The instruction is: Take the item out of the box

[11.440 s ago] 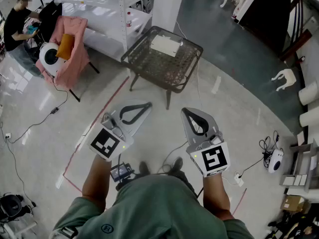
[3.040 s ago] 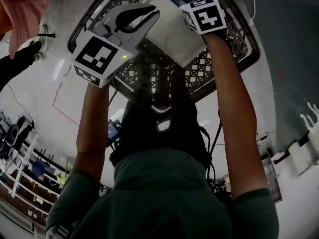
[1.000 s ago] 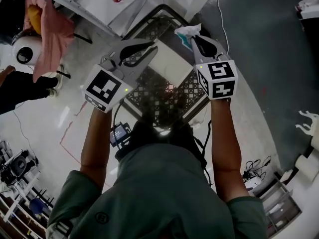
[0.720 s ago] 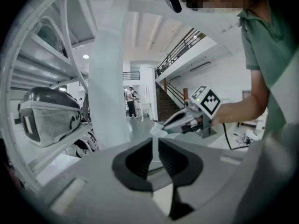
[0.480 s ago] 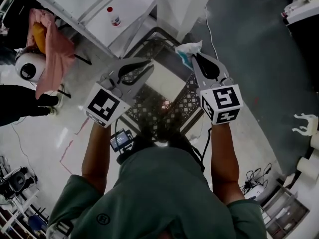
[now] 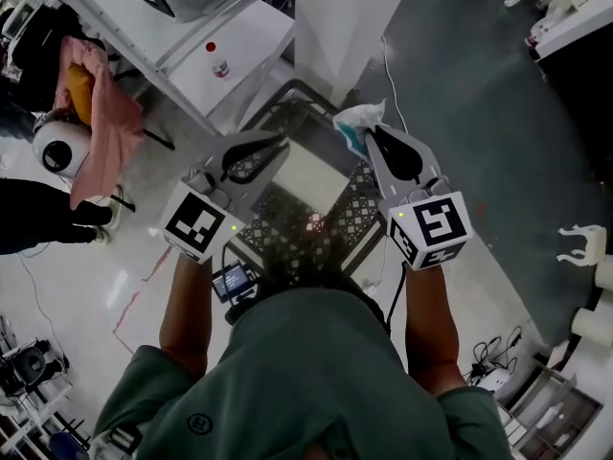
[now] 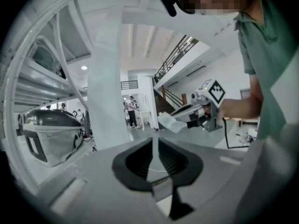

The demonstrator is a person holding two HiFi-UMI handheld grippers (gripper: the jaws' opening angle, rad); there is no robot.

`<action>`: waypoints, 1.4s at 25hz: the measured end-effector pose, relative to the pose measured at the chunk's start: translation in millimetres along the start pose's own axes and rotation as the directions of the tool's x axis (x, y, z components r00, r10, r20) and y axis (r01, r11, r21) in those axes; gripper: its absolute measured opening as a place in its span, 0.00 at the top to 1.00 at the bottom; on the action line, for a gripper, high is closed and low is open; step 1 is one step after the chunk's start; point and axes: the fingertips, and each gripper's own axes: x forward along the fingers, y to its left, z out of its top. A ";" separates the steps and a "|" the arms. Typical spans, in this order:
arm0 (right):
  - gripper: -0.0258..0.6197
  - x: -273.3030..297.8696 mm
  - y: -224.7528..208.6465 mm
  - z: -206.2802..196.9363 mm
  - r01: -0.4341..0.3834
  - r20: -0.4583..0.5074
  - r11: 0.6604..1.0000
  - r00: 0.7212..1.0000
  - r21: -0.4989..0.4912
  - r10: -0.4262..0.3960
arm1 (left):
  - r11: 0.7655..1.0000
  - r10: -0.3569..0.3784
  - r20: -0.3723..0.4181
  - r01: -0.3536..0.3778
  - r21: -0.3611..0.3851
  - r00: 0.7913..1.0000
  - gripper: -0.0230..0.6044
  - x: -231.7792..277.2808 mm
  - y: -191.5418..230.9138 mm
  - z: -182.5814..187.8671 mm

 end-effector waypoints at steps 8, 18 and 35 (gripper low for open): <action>0.93 -29.8 10.4 30.8 -0.017 0.072 1.000 0.997 -0.006 0.017 | 1.000 0.013 0.024 -0.013 0.020 1.000 0.90 -14.2 -8.3 22.8; 0.93 -49.1 18.1 42.9 -0.022 0.106 1.000 0.994 -0.018 0.024 | 0.999 0.016 0.030 -0.018 0.038 0.999 0.90 -23.1 -15.7 32.0; 0.93 -45.5 20.4 36.4 -0.030 0.073 0.999 0.997 -0.017 0.031 | 0.999 0.031 0.017 -0.032 0.020 0.999 0.90 -28.3 -13.6 29.1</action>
